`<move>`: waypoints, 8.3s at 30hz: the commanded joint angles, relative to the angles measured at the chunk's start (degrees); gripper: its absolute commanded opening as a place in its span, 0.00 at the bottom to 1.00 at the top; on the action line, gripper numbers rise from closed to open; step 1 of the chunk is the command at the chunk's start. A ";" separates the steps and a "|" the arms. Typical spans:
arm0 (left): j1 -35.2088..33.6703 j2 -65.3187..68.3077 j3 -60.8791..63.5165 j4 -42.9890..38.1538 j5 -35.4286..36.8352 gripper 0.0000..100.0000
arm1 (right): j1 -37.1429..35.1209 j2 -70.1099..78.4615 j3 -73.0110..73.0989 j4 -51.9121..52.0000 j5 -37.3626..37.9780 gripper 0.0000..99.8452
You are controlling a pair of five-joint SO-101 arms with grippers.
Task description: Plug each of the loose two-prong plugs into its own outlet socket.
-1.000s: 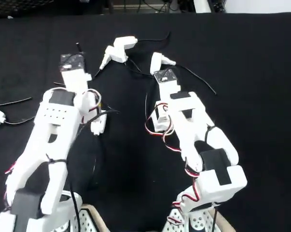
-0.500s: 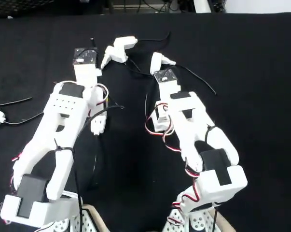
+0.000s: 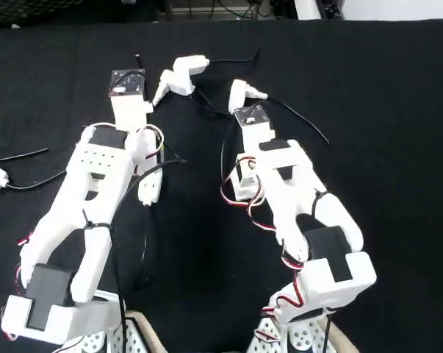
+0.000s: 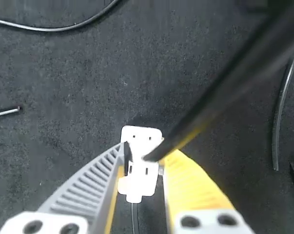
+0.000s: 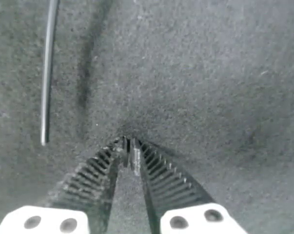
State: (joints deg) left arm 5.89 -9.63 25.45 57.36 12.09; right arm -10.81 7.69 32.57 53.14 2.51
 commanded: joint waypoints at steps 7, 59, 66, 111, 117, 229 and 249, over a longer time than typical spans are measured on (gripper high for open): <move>-0.04 -0.62 3.38 -6.68 -0.44 0.03 | 0.35 0.13 -2.42 0.09 -0.35 0.01; 1.63 2.20 19.65 -14.68 -10.90 0.03 | 0.35 0.13 -2.42 0.18 -0.35 0.01; 1.36 14.68 4.88 -0.18 -11.52 0.03 | 0.35 0.22 -2.42 0.26 -0.35 0.01; 1.27 24.26 -11.03 18.73 -11.52 0.22 | 0.26 0.31 -2.51 0.09 -0.18 0.01; -0.22 24.62 -14.20 18.64 -11.34 0.21 | 0.26 0.31 -2.51 0.09 -0.26 0.01; -58.68 80.97 -118.81 43.60 0.88 0.27 | -1.32 0.57 -2.59 0.00 0.26 0.01; -56.48 49.85 -64.13 42.64 8.88 0.35 | -1.41 0.57 -2.59 -0.35 0.26 0.01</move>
State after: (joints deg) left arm -52.22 52.44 -50.86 100.26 18.24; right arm -11.08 8.13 32.31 53.14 2.59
